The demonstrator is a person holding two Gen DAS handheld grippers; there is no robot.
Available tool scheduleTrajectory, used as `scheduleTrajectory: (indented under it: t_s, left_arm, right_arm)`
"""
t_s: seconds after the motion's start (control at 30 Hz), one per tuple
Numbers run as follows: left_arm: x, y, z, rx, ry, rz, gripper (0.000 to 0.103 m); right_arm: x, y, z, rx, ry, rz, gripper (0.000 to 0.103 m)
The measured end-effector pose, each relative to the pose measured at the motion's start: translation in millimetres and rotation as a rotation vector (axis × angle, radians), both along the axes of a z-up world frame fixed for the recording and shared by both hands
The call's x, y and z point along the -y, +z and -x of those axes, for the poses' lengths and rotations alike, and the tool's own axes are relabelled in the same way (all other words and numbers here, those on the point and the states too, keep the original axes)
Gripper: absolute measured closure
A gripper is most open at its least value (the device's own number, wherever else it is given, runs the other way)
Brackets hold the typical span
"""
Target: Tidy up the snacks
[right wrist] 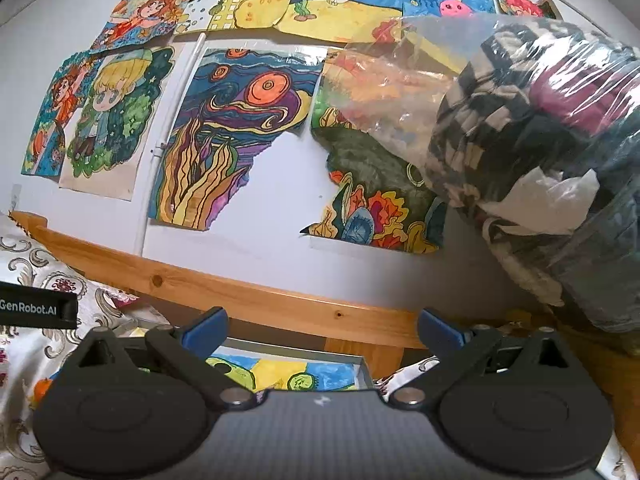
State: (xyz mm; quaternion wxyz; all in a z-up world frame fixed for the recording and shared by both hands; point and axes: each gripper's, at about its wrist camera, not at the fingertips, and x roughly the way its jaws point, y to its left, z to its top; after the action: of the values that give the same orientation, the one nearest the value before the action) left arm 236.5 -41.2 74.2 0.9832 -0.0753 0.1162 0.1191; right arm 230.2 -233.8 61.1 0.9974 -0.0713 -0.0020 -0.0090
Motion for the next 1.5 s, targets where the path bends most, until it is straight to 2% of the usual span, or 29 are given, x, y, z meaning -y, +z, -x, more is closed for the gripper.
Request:
scheduleTrajectory:
  t_s: [0.33,0.67,0.93,1.23,1.5]
  left_arm:
    - [1,14,35,0.008,-0.006,-0.003,0.001]
    - [-5,17,74,0.001,-0.003,-0.005,0.001]
    - [-7,13,106,0.007,-0.024,-0.023,0.001]
    - [-15,2,144,0.028,-0.013,0.005,0.001]
    - [-26,-6,173,0.018,0.0,-0.008,0.001]
  right_arm:
    - [-3,7,35,-0.004,0.009,0.02,0.0]
    - [5,13,71,-0.012,0.003,-0.015,0.0]
    - [12,10,94,-0.045,0.005,-0.061,0.0]
    - [23,-1,112,-0.129,0.01,-0.154,0.0]
    - [18,-5,135,-0.139,0.017,-0.172,0.0]
